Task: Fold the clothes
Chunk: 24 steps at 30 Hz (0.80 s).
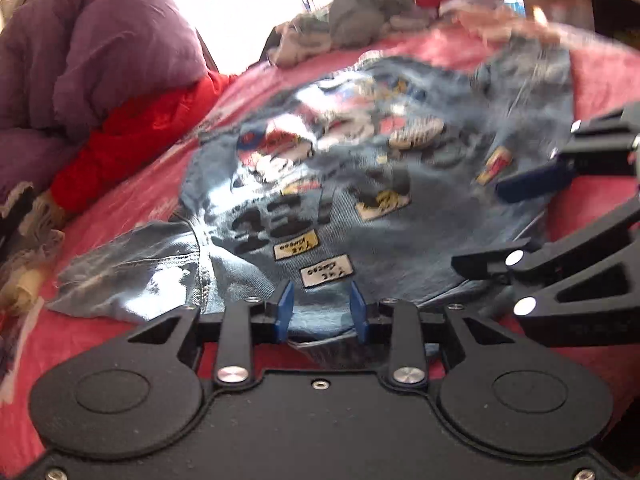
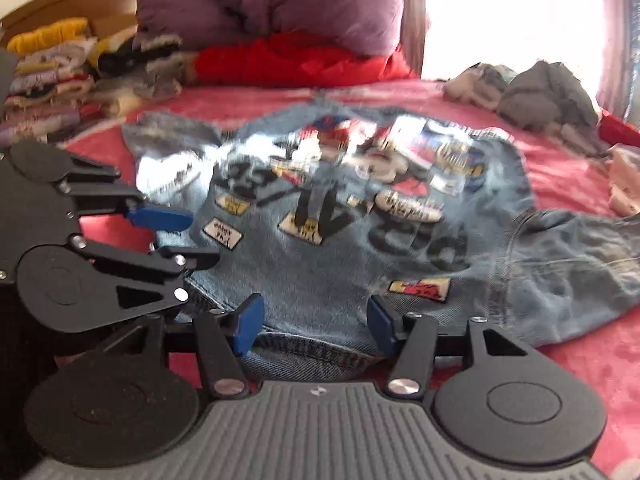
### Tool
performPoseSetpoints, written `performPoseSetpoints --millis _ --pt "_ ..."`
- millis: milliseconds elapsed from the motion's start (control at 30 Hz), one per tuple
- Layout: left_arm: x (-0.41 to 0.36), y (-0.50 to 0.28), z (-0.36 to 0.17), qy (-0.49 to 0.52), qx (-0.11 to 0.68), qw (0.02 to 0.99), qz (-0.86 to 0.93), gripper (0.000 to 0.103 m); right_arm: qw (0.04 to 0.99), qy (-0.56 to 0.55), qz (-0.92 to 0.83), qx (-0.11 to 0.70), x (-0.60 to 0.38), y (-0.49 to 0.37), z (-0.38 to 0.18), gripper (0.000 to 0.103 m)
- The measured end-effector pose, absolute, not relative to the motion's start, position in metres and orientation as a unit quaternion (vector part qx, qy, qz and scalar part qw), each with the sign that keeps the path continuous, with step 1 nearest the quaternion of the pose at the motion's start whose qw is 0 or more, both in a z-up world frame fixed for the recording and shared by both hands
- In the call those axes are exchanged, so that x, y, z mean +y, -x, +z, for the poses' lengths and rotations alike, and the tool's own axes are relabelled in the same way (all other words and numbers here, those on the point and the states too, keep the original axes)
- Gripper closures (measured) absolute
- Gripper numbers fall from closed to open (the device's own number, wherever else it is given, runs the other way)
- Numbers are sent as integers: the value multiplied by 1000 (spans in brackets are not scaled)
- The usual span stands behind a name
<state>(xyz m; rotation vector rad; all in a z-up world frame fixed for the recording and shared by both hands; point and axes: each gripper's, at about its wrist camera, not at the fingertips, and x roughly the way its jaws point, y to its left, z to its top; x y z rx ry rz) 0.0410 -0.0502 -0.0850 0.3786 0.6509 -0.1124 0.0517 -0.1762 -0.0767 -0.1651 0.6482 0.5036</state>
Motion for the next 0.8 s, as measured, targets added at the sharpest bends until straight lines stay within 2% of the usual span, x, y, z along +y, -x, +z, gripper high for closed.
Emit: performPoseSetpoints --millis 100,300,467,500,567,600,800 --pt "-43 -42 -88 -161 338 925 -70 71 910 65 244 330 -184 -48 -81 44" --pt "25 -51 -47 -17 263 964 18 71 927 -1 219 306 -211 -34 -68 44" --pt "95 -82 -57 72 253 964 49 71 926 -48 193 321 -235 -40 -82 44" --pt "105 -88 -61 81 259 961 49 71 926 -57 192 321 -238 -40 -83 43" --pt "115 -100 -81 58 346 935 56 71 925 -74 191 321 -243 -42 -86 40" --pt "118 -95 -85 50 354 932 63 70 924 -74 191 322 -244 -43 -87 38" --pt "134 -84 -58 70 269 958 69 70 922 -85 188 328 -243 -47 -94 36"
